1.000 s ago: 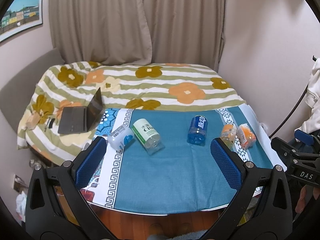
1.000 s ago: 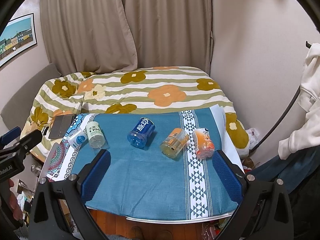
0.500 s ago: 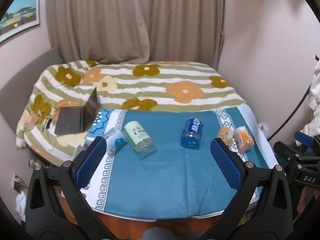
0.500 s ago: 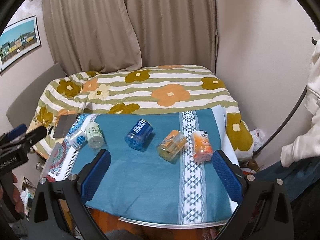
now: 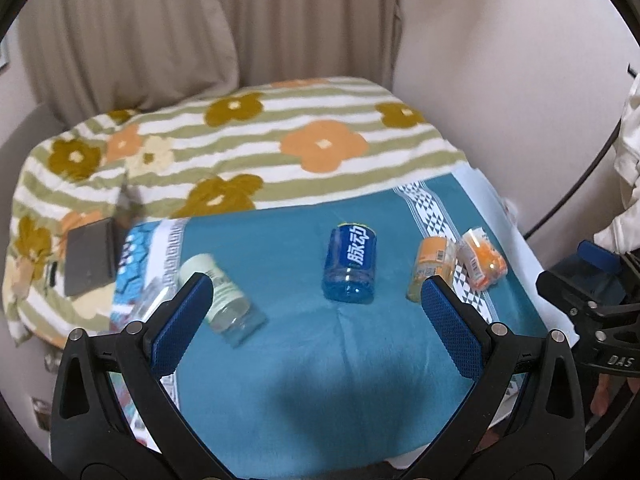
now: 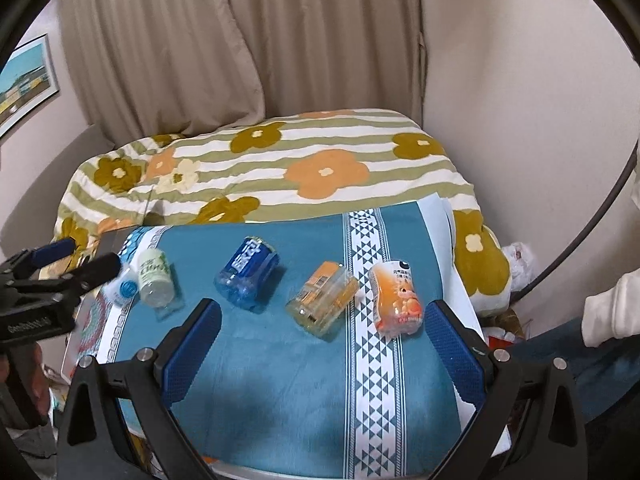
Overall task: Flip cup upright
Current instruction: 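Move the left gripper to the blue cup and close around it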
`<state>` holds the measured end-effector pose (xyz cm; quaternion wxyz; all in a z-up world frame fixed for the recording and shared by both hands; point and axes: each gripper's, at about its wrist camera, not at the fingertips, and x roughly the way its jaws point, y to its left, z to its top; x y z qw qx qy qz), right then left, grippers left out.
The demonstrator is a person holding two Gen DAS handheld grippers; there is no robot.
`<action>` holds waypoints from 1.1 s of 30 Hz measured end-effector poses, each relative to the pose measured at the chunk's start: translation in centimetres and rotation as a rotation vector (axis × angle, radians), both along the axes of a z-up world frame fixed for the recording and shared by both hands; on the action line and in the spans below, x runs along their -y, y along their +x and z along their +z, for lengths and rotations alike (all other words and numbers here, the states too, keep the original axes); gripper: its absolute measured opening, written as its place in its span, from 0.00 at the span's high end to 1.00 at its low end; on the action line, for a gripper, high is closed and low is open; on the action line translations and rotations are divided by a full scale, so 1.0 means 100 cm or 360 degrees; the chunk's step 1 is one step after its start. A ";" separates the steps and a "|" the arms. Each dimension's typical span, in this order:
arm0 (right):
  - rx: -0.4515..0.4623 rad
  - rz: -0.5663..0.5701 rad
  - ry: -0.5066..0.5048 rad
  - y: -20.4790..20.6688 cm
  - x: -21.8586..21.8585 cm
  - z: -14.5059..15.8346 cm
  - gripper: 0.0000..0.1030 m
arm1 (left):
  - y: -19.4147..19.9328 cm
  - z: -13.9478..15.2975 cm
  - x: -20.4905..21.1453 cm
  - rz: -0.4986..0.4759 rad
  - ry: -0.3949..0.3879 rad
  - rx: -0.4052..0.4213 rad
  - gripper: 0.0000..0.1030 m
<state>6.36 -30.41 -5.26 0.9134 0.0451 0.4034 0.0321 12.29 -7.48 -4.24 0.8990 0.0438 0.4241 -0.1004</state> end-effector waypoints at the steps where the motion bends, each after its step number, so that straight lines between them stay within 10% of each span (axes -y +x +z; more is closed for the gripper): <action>1: -0.0006 -0.0012 0.0007 0.004 0.000 -0.002 0.01 | 0.008 -0.004 0.003 -0.0017 0.0013 -0.0017 0.00; 27: -0.0301 -0.0321 0.0025 0.096 0.018 -0.080 0.01 | 0.136 -0.158 0.068 -0.0350 0.0104 -0.0693 0.00; 33: -0.0337 -0.0338 0.0047 0.097 0.016 -0.088 0.01 | 0.139 -0.173 0.070 -0.0361 0.0094 -0.0768 0.33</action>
